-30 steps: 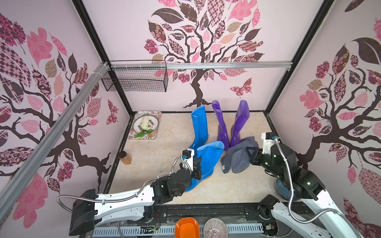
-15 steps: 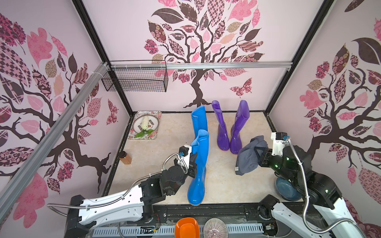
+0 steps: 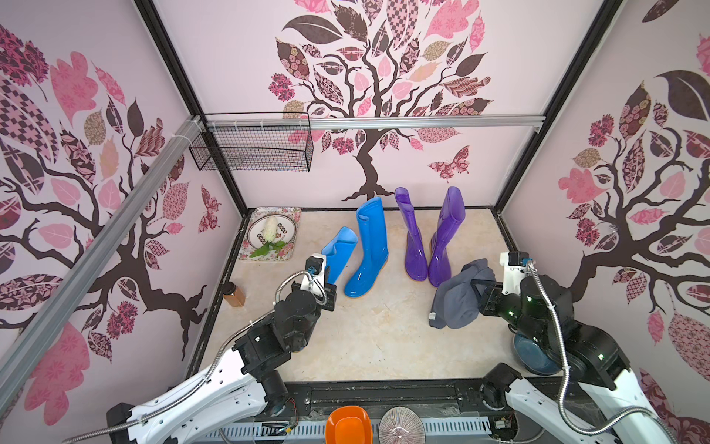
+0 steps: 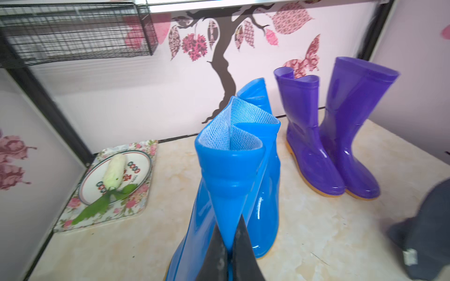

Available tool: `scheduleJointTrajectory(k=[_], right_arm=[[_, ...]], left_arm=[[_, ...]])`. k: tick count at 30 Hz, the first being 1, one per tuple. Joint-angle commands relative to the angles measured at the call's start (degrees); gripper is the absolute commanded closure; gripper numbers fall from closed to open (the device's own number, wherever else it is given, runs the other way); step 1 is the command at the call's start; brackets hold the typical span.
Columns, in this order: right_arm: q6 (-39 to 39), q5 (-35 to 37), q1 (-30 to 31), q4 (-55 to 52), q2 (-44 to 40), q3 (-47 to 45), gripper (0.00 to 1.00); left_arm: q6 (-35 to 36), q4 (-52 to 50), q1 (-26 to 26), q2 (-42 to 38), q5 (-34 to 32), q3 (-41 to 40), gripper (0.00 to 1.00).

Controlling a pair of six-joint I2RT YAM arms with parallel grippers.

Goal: Wipe the rubber boots with a cloth
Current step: Pick up the rubber boot from the center of the board, then place the rubber boot at the center of the board.

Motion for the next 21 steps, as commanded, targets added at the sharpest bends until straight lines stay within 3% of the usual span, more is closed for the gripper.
scheduleJointTrajectory(k=[1,4,13,21], right_arm=[[1.4,-1.6,0.0,1.5,-0.7,0.0,1.0],[1.5,-1.5,0.0,1.4,-1.4,-0.5,1.0],[2.4,-2.5,-0.1,0.3,-2.9,-1.1,1.0],[1.5,-1.4,-0.1,0.0,-2.7,0.3,1.0]], left_arm=[[0.9,6.5,7.3,1.4,5.8,5.3,1.0],[3.1,9.7,11.7,4.2,7.1,5.9,1.0],[13.1,21.1,13.1,15.0,2.5,8.1,1.0],[12.6,27.5,17.3,24.1,5.7,12.6,1.0]])
